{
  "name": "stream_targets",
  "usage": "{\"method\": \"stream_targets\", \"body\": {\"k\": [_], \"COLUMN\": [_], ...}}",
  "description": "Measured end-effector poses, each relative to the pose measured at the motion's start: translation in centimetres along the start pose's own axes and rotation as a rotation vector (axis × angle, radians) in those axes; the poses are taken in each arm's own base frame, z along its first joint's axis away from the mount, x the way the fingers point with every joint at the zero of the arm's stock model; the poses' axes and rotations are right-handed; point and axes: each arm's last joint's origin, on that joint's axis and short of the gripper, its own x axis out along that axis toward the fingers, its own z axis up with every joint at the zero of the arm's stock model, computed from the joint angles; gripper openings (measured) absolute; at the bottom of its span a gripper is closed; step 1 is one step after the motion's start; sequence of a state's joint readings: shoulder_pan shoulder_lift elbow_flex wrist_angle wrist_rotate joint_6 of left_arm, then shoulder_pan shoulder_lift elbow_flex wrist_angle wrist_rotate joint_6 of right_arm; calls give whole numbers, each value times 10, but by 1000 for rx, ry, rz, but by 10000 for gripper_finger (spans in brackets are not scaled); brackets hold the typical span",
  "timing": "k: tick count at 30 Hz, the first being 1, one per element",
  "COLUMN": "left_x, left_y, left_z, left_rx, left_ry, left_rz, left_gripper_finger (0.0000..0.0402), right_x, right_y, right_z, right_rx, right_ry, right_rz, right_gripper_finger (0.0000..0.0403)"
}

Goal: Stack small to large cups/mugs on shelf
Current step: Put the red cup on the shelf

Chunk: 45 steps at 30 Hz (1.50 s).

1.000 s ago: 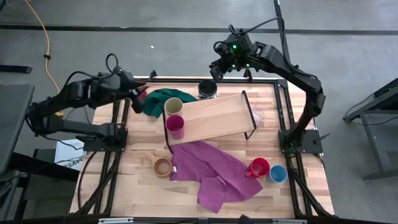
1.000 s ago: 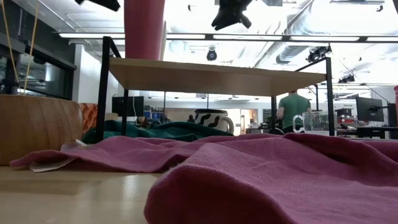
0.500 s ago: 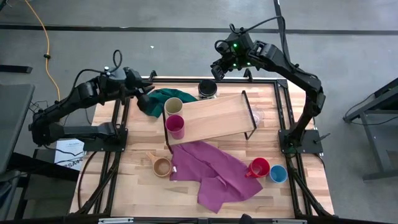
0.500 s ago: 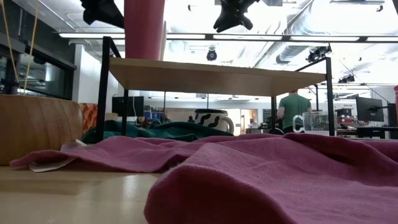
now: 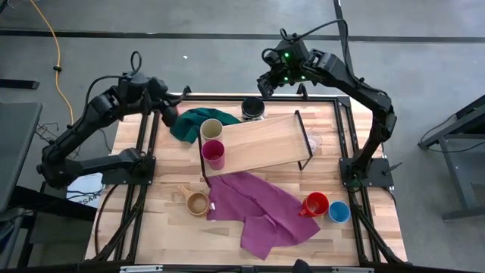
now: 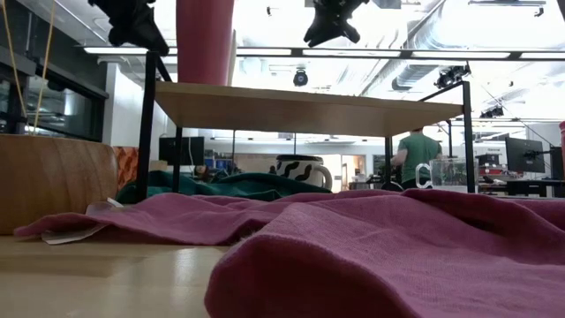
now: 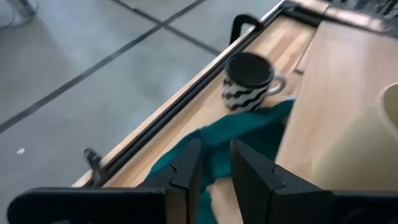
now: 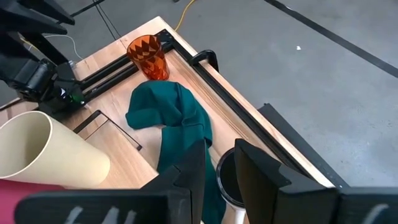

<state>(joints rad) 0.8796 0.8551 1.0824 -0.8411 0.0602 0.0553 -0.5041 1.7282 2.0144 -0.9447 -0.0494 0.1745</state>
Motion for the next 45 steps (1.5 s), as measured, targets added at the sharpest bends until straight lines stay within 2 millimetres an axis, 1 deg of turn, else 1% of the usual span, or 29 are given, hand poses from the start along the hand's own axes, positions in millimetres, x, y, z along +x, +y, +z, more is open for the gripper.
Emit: {"method": "stream_targets", "body": {"k": [8,13,17,21,28,33,39,45], "left_x": [12,16,15,15,12,12,20,33], "left_y": [10,15,18,23,31,34,36,39], "left_z": [-6,-11,-13,-19,-23,-29,-28,-27], "left_rx": [-18,-20,-14,-27,-45,-51,-36,-60], "left_ry": [121,190,214,280,301,373,402,443], "left_rz": [40,57,76,87,103,100,89,64], "left_gripper_finger": [74,74,74,74,74,74,74,74], "right_x": [0,0,0,-1,-1,-1,-2,-2], "right_y": [0,2,2,3,5,7,12,24], "right_z": [0,-1,-4,-6,-7,-7,-8,-13], "right_rx": [0,1,-17,-41,-94,-117,-125,-161], "right_ry": [3,21,46,76,83,87,96,133], "right_rz": [14,60,81,131,190,243,310,376], "right_gripper_finger": [78,78,78,78,78,78,78,78]}}
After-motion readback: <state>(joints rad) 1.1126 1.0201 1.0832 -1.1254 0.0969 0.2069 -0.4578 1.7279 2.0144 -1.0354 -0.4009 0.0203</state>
